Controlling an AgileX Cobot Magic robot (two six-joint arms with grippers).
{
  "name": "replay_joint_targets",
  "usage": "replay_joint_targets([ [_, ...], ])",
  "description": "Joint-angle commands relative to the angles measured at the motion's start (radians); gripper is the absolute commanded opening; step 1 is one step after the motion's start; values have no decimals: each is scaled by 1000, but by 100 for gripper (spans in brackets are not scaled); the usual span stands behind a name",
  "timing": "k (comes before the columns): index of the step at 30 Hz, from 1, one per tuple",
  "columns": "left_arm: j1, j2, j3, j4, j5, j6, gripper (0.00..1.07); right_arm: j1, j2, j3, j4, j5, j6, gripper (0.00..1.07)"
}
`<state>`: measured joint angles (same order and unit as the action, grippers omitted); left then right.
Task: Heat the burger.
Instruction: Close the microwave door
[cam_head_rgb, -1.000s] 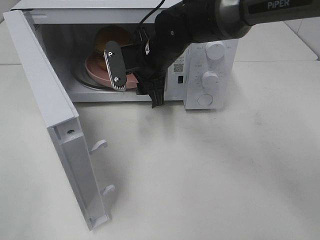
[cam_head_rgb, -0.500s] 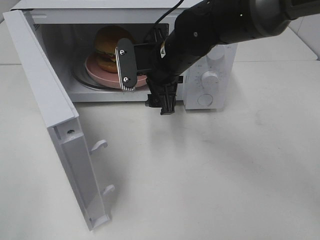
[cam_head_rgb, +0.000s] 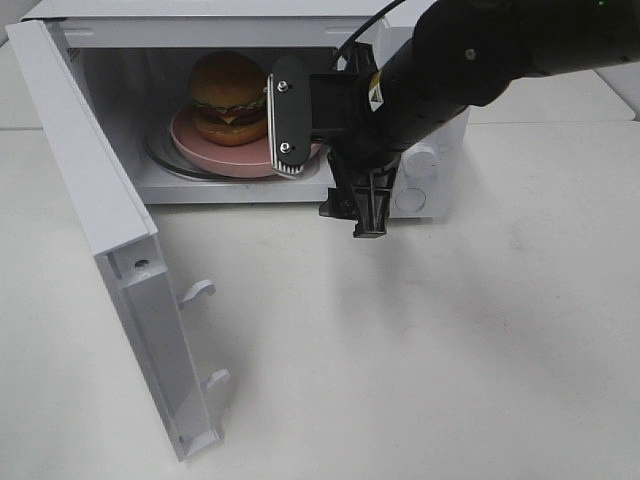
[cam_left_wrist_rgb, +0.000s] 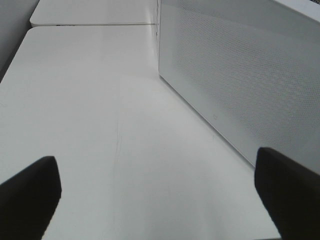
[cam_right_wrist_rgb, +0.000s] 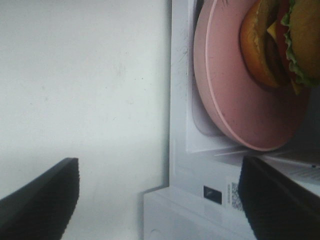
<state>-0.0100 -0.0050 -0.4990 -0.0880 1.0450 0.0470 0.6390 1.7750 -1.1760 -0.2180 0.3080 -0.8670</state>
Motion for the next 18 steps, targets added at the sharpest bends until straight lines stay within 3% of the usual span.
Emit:
replay_joint_targets([
  [1, -3, -22, 2, 0, -8, -2, 101, 1, -53, 44, -12, 49, 43, 81],
  [18, -3, -22, 2, 0, -8, -2, 101, 1, -273, 235, -3, 148, 349, 76],
])
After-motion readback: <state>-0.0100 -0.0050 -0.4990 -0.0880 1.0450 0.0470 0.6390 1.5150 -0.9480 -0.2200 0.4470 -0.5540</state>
